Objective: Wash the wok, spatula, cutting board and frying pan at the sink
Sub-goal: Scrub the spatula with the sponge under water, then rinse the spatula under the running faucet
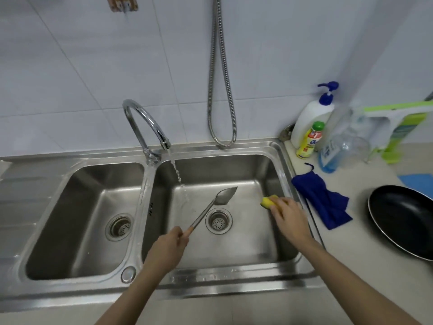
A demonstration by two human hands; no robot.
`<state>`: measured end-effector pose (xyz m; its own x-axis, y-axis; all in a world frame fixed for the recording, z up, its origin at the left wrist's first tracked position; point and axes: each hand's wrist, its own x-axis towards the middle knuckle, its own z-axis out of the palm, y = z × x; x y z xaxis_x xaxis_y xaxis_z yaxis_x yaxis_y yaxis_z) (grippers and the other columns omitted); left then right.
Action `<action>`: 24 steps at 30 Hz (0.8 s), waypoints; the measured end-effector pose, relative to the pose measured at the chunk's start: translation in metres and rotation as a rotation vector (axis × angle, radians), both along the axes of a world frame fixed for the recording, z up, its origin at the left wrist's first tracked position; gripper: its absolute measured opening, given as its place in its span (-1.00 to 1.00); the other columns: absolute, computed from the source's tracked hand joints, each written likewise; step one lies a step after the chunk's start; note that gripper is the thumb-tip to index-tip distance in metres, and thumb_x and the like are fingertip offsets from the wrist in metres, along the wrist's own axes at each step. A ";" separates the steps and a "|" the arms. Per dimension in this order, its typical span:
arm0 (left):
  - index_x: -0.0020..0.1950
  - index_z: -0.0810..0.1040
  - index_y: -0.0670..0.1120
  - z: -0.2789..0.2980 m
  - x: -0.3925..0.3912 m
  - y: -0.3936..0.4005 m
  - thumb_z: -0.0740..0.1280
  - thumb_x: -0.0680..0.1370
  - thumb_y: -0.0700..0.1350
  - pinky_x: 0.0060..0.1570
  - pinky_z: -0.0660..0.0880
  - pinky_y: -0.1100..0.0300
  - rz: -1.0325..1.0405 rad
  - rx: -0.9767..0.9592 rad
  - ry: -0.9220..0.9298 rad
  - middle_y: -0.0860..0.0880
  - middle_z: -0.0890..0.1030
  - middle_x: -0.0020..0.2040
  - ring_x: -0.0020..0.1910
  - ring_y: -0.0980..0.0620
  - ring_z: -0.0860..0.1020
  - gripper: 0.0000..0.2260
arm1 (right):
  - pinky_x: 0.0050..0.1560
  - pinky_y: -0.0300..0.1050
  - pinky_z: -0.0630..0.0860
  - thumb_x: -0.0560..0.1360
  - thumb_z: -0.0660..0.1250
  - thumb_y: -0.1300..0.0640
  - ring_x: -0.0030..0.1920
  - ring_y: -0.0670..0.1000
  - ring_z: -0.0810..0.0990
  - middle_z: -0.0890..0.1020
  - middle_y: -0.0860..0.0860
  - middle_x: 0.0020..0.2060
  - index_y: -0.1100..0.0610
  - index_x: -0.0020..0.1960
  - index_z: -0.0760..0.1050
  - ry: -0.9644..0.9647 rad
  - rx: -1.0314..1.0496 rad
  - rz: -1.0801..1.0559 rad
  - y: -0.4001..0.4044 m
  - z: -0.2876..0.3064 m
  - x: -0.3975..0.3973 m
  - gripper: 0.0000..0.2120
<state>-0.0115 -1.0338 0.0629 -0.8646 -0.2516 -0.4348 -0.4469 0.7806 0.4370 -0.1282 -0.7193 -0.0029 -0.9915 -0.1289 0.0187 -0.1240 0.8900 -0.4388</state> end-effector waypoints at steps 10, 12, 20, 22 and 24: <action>0.04 0.49 -0.23 0.009 -0.012 0.003 0.20 0.60 0.09 -0.58 0.23 0.26 0.119 0.577 -0.280 0.00 0.42 -0.42 -0.56 0.12 0.30 -0.63 | 0.12 0.11 0.41 0.56 0.22 -0.05 0.15 0.18 0.45 0.46 0.12 0.25 -0.02 0.36 0.39 0.034 0.297 -0.261 0.077 0.002 0.056 -0.62; 0.05 0.50 -0.22 0.011 -0.014 0.003 0.20 0.59 0.10 -0.57 0.23 0.25 0.094 0.583 -0.301 0.00 0.42 -0.41 -0.55 0.11 0.31 -0.63 | 0.17 0.10 0.39 0.56 0.21 -0.08 0.18 0.17 0.43 0.43 0.11 0.29 -0.03 0.39 0.34 -0.002 0.333 -0.239 0.077 -0.002 0.061 -0.58; 0.02 0.48 -0.23 0.017 0.000 -0.018 0.23 0.58 0.11 -0.57 0.19 0.28 0.243 0.738 -0.286 0.02 0.38 -0.47 -0.56 0.08 0.28 -0.62 | 0.25 0.06 0.38 0.56 0.19 -0.05 0.26 0.16 0.44 0.45 0.16 0.28 0.16 0.31 0.41 0.169 0.076 -0.123 -0.006 0.018 0.028 -0.59; -0.03 0.47 -0.21 0.021 0.007 -0.027 0.22 0.59 0.07 -0.58 0.18 0.31 0.334 0.793 -0.254 0.01 0.35 -0.49 -0.58 0.07 0.26 -0.67 | 0.27 0.01 0.41 0.57 0.23 0.02 0.26 0.12 0.45 0.43 0.15 0.28 0.21 0.37 0.34 -0.073 -0.158 -0.039 -0.055 0.020 0.004 -0.56; -0.08 0.45 -0.19 0.024 0.014 -0.035 0.21 0.60 0.05 -0.59 0.15 0.35 0.424 0.836 -0.191 0.00 0.32 -0.50 -0.61 0.07 0.23 -0.71 | 0.28 0.02 0.41 0.57 0.25 0.05 0.23 0.13 0.48 0.45 0.17 0.27 0.24 0.38 0.32 -0.341 -0.359 -0.051 -0.106 0.018 -0.018 -0.55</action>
